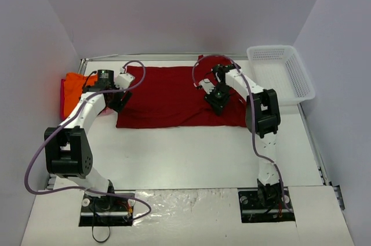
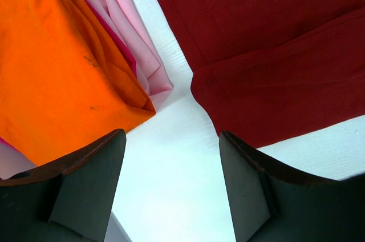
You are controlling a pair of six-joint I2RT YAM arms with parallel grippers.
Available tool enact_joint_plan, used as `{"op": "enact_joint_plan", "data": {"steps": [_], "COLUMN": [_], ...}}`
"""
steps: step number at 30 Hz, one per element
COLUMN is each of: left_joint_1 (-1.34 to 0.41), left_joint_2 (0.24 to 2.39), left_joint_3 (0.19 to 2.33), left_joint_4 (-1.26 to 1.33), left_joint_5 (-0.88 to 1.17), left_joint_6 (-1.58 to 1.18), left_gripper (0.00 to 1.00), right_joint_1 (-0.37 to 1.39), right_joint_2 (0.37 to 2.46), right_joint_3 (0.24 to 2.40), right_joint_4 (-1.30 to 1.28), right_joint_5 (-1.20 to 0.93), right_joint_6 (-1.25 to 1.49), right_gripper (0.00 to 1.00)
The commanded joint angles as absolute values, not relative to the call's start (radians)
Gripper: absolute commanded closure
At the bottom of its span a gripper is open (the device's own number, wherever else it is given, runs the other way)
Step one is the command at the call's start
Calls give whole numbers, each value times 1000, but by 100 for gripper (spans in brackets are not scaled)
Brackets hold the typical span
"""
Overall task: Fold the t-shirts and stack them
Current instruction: Fold the flattened tshirt in 1/3 of the way
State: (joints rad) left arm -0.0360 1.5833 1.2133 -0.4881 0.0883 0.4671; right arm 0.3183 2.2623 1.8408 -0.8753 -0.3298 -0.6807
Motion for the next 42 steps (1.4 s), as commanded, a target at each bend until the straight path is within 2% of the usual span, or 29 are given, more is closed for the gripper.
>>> {"op": "enact_joint_plan", "data": {"steps": [1, 11, 16, 20, 24, 34, 42], "left_joint_1": [-26, -26, -28, -28, -29, -35, -38], "left_joint_2": [1539, 1508, 1497, 1494, 1483, 1431, 1499], "left_joint_3": [1210, 1169, 1161, 1166, 1175, 1126, 1055], "left_joint_4": [-471, -466, -468, -474, -494, -624, -661], "left_joint_5": [81, 61, 61, 72, 97, 256, 318], "left_joint_6": [456, 459, 443, 430, 416, 569, 661], "left_gripper": [35, 35, 35, 35, 35, 37, 54], "right_joint_1": [334, 354, 357, 360, 357, 302, 278], "right_joint_2": [2305, 2390, 2379, 2316, 2286, 1993, 1853], "right_joint_3": [1943, 2178, 2215, 2126, 2117, 1747, 1514], "right_joint_4": [-904, -812, -749, -637, -635, -635, -635], "right_joint_5": [-321, -324, -310, -262, -229, -189, -167], "right_joint_6": [-663, -614, -578, -563, -546, -591, -551], "right_gripper": [68, 69, 68, 67, 68, 64, 64]}}
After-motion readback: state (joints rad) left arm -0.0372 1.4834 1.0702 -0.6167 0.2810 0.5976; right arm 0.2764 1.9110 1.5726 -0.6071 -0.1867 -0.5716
